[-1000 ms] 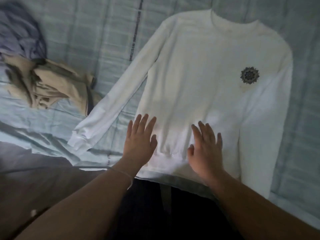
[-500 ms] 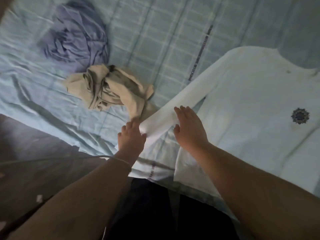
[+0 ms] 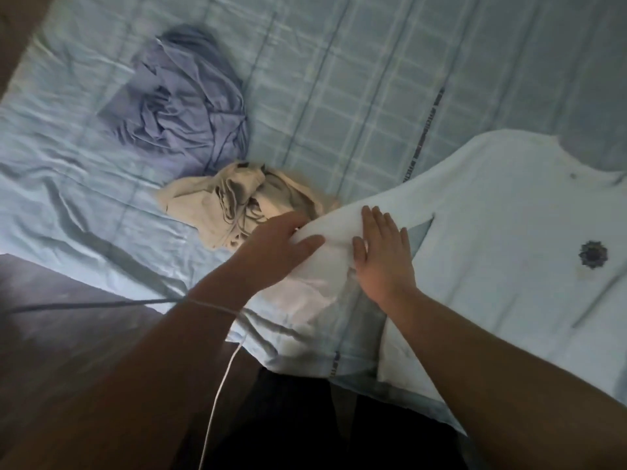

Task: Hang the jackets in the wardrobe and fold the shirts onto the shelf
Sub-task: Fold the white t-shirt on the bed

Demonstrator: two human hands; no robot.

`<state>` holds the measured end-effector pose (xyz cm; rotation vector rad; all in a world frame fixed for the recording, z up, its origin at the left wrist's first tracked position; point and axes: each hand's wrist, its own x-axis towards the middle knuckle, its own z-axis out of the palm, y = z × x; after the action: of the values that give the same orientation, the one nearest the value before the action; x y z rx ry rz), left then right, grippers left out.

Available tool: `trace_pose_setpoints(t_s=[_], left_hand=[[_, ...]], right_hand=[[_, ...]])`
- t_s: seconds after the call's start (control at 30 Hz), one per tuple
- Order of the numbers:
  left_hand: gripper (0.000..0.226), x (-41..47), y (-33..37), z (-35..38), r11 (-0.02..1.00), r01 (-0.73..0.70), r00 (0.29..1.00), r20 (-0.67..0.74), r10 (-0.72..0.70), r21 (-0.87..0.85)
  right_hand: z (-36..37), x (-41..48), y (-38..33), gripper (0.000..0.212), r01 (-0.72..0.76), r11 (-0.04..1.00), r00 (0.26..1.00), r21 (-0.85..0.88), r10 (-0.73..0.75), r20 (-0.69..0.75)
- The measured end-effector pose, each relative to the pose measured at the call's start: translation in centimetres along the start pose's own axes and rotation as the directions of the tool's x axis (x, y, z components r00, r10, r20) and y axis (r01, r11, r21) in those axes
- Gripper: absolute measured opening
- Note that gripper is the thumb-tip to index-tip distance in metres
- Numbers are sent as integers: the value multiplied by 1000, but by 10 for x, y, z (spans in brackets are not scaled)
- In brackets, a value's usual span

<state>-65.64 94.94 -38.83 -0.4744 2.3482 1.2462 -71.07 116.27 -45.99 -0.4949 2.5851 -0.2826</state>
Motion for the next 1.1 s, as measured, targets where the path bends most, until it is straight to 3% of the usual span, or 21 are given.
trace_pose_setpoints(t_s=[0.1,0.23,0.4,0.5,0.53,0.6,0.67,0.73,0.83,0.9,1.0,1.1], left_hand=[[31,12,13,-58,998,-14,997,69,18,-53],[20,37,9,-113,987,82,983,173,-57,-138],[19,70,-22,-141,967,144,953,235,-192,209],[32,84,-47,-141,923,233,950,130,-284,307],[34,86,-56,-140,915,279,951,49,-306,293],[32,84,-69,-137,930,364,931,-25,-364,45],[33,78,-76,-134,896,396,918,55,-393,-203],[26,68,-77,-127,899,407,912,122,-391,-162],[22,60,-78,-108,930,368,928,-50,-369,-28],[20,56,-81,-102,917,381,899,-187,-397,-116],[9,50,-75,-98,891,359,860,-273,-432,-278],[4,47,-60,-95,957,276,876,-389,-287,-85]], right_hand=[[-21,14,-20,67,-40,991,990,130,56,-126],[-27,48,-43,67,-34,997,990,74,43,-135],[-2,94,-63,60,29,999,999,-45,-31,-31],[22,114,-67,61,18,997,1000,-80,-17,11],[29,119,-67,61,7,996,1000,-87,-5,26],[42,126,-67,62,-6,995,998,-100,11,54],[50,129,-66,61,-12,993,997,-119,21,74],[55,129,-67,60,-13,989,997,-149,25,79],[58,129,-69,60,-22,986,997,-167,33,67],[57,129,-70,60,-26,986,997,-164,36,61],[61,131,-69,60,-26,988,999,-153,29,16],[62,140,-68,59,-33,996,999,-87,29,-43]])
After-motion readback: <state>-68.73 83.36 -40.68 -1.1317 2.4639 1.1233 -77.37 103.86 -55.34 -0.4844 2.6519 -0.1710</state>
